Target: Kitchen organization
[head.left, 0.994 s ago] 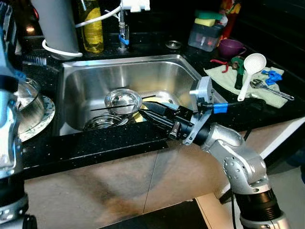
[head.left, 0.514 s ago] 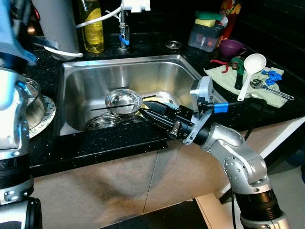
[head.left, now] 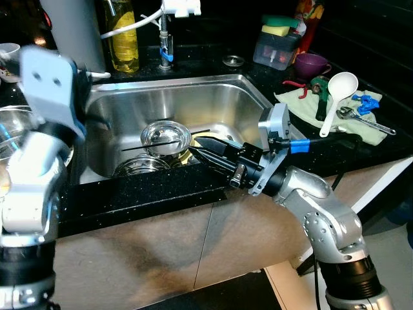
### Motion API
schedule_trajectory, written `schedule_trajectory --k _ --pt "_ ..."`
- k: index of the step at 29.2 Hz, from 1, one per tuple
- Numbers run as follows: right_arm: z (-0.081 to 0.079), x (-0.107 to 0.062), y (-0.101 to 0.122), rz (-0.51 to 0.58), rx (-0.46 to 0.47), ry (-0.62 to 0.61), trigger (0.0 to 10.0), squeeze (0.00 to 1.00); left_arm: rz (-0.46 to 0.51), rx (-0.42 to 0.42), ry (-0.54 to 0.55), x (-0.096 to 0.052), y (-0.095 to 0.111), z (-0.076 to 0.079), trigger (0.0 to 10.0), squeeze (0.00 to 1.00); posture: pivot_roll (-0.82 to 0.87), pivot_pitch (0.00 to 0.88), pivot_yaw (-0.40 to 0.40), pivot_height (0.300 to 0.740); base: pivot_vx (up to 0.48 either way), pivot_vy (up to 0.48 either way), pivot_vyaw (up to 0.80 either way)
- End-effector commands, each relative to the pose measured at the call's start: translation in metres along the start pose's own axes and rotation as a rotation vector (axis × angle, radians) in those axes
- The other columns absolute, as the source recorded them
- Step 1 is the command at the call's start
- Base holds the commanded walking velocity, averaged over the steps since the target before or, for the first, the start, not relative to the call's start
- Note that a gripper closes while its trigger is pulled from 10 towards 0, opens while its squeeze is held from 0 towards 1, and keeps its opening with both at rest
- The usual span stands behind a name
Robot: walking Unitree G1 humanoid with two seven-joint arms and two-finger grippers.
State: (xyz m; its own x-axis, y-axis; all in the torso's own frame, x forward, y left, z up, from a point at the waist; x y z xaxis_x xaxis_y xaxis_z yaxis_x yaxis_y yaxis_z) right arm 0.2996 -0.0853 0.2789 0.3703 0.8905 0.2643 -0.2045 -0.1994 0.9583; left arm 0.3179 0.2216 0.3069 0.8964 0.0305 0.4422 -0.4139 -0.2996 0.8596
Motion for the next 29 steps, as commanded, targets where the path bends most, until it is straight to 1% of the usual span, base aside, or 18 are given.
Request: schedule_trajectory --k 1,2,4,5,7,9,10,11,13,15,17,20,24,25,26,27,28,29 --pt "-0.002 -0.002 0.000 0.003 0.002 0.008 10.0 0.00 -0.005 0.026 0.041 -0.003 0.003 -0.001 10.0 0.00 0.00 0.152 -0.047 0.740 0.000 0.000 0.00" --pt "-0.002 -0.002 0.000 0.002 0.004 0.008 10.0 0.00 -0.044 0.007 0.008 -0.005 -0.003 0.003 10.0 0.00 0.01 0.155 -0.051 0.740 0.000 0.000 0.00" --pt "-0.003 -0.001 -0.001 0.001 0.006 0.010 10.0 0.00 -0.101 -0.020 0.039 -0.010 -0.011 0.003 10.0 0.00 0.01 0.156 -0.053 0.740 0.000 0.000 0.00" --pt "-0.003 -0.001 -0.001 0.001 0.006 0.010 10.0 0.00 -0.101 -0.020 0.039 -0.010 -0.011 0.003 10.0 0.00 0.01 0.156 -0.053 0.740 0.000 0.000 0.00" --pt "-0.002 -0.001 -0.001 0.002 0.007 0.011 10.0 0.00 -0.124 -0.034 0.062 -0.010 -0.012 -0.002 10.0 0.00 0.01 0.158 -0.056 0.740 0.000 0.000 0.00" --pt "-0.002 0.000 -0.002 0.002 0.010 0.015 10.0 0.00 -0.123 -0.103 -0.007 -0.009 -0.005 -0.010 10.0 0.00 0.01 0.159 -0.061 0.740 0.000 0.000 0.00" --pt "-0.002 0.001 -0.002 0.002 0.010 0.015 10.0 0.00 -0.127 -0.100 -0.052 -0.009 0.000 -0.012 10.0 0.00 0.01 0.159 -0.061 0.740 0.000 0.000 0.00" --pt "-0.002 0.001 -0.002 0.002 0.011 0.016 10.0 0.00 -0.177 -0.104 -0.064 -0.010 0.000 -0.017 10.0 0.00 0.01 0.160 -0.060 0.740 0.000 0.000 0.00" --pt "-0.002 0.001 -0.002 0.001 0.012 0.017 10.0 0.00 -0.238 -0.127 -0.030 -0.009 -0.003 -0.023 10.0 0.00 0.01 0.161 -0.060 0.740 0.000 0.000 0.00" --pt "-0.002 0.001 -0.002 0.001 0.012 0.017 10.0 0.00 -0.250 -0.134 -0.020 -0.009 -0.003 -0.025 10.0 0.00 0.01 0.161 -0.060 0.740 0.000 0.000 0.00" --pt "-0.002 0.001 -0.002 0.000 0.012 0.016 10.0 0.00 -0.327 -0.056 0.005 -0.009 -0.006 -0.035 10.0 0.00 0.01 0.161 -0.059 0.740 0.000 0.000 0.00" --pt "-0.002 0.001 -0.002 0.000 0.013 0.016 10.0 0.00 -0.355 -0.032 0.018 -0.009 -0.006 -0.039 10.0 0.00 0.01 0.161 -0.059 0.740 0.000 0.000 0.00" --pt "-0.002 0.001 -0.002 -0.003 0.012 0.017 10.0 0.00 -0.397 0.047 0.040 -0.006 -0.001 -0.050 10.0 0.00 0.01 0.162 -0.058 0.740 0.000 0.000 0.00" --pt "-0.002 0.001 -0.002 -0.004 0.012 0.017 10.0 0.00 -0.395 0.068 0.033 -0.004 0.005 -0.052 10.0 0.15 0.01 0.162 -0.058 0.740 0.000 0.000 0.00" --pt "-0.002 0.001 -0.002 -0.004 0.012 0.017 10.0 0.00 -0.395 0.068 0.033 -0.004 0.005 -0.052 10.0 0.15 0.01 0.162 -0.058 0.740 0.000 0.000 0.00" --pt "-0.002 0.001 -0.002 -0.004 0.012 0.017 10.0 0.00 -0.399 0.077 0.025 -0.003 0.009 -0.053 10.0 1.00 0.01 0.162 -0.058 0.740 0.000 0.000 0.00" --pt "-0.002 0.001 -0.002 -0.005 0.011 0.017 10.0 0.00 -0.381 0.070 0.021 0.001 0.019 -0.054 10.0 1.00 0.02 0.162 -0.059 0.740 0.000 0.000 0.00" --pt "-0.002 0.001 -0.002 -0.005 0.011 0.017 10.0 0.00 -0.381 0.070 0.021 0.001 0.019 -0.054 10.0 1.00 0.02 0.162 -0.059 0.740 0.000 0.000 0.00"
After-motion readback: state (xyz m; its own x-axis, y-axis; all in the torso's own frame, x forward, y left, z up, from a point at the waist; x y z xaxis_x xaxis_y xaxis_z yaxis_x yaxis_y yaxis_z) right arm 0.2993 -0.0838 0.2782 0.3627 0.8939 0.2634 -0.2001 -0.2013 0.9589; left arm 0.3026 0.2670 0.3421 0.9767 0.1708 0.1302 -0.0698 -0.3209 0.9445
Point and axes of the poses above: a point about 5 cm out from each wrist's last joint towards the gripper, its own x axis pointing out of the wrist towards the gripper, its own y axis along the axis of the wrist's last joint, z = x × y, the point moved 1 cm from there along x, pointing out of the wrist towards the gripper, and after that the axes turned 4 degrees about x, right-handed, at the moved point
